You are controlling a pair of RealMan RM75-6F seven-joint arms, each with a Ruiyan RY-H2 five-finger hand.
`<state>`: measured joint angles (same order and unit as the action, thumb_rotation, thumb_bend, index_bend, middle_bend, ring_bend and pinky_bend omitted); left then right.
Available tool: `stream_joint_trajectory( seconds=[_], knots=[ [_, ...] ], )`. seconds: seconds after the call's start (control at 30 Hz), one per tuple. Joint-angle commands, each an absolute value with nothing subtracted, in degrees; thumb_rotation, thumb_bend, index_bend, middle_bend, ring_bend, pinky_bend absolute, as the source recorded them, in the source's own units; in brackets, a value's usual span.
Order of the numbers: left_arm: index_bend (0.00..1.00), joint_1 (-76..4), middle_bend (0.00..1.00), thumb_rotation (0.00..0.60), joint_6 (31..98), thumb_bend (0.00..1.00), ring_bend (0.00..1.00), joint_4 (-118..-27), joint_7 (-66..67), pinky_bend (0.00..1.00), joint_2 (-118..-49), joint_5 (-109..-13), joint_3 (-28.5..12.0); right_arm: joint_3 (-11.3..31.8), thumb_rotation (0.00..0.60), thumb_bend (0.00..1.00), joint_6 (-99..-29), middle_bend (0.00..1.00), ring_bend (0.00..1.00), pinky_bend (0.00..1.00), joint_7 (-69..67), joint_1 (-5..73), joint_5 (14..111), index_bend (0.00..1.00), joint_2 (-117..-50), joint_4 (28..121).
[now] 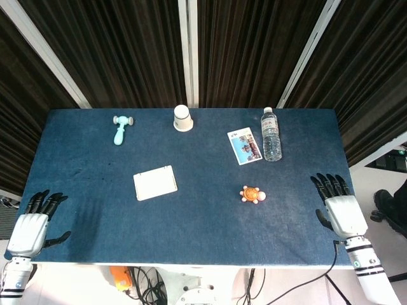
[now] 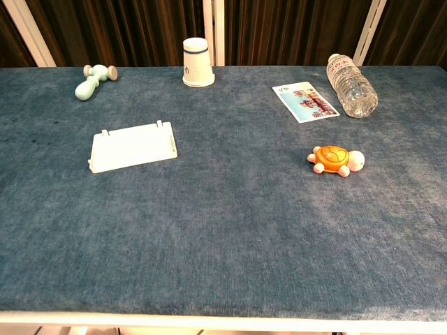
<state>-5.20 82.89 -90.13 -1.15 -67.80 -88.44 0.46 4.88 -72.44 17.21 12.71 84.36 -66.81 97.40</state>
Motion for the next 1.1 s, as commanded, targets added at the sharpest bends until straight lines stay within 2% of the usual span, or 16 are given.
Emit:
stream_joint_trajectory(
  seconds=[0.03, 0.2, 0.33, 0.7, 1.1],
  knots=[
    [0.19, -5.1, 0.14, 0.600, 82.9, 0.14, 0.00, -90.3, -1.1, 0.03, -67.6, -88.4, 0.7, 6.6, 0.600, 0.29, -66.8, 0.06, 0.00, 0.00, 22.0, 17.4, 82.2, 0.00, -68.6, 99.2],
    [0.19, -4.6, 0.14, 0.600, 83.7, 0.14, 0.00, -90.5, -1.3, 0.03, -67.1, -88.2, 0.6, 8.2, 0.600, 0.29, -59.4, 0.06, 0.00, 0.00, 28.1, 23.7, 78.3, 0.00, -72.4, 99.6],
    [0.19, -4.6, 0.14, 0.600, 83.9, 0.14, 0.00, -90.6, -1.2, 0.04, -67.0, -88.2, 0.5, 8.0, 0.600, 0.29, -56.6, 0.06, 0.00, 0.00, 33.1, 26.6, 75.7, 0.00, -75.7, 99.4],
    [0.19, -4.1, 0.14, 0.600, 84.2, 0.14, 0.00, -88.7, -3.4, 0.04, -67.5, -88.0, 0.7, 6.8, 0.600, 0.29, -57.7, 0.07, 0.00, 0.00, 42.6, 29.7, 68.0, 0.00, -84.5, 96.0],
    [0.19, -3.9, 0.14, 0.600, 84.3, 0.14, 0.00, -87.5, -4.6, 0.04, -67.9, -87.9, 0.7, 6.1, 0.600, 0.29, -59.4, 0.15, 0.00, 0.00, 42.0, 31.1, 65.8, 0.13, -89.0, 90.8]
  ],
)
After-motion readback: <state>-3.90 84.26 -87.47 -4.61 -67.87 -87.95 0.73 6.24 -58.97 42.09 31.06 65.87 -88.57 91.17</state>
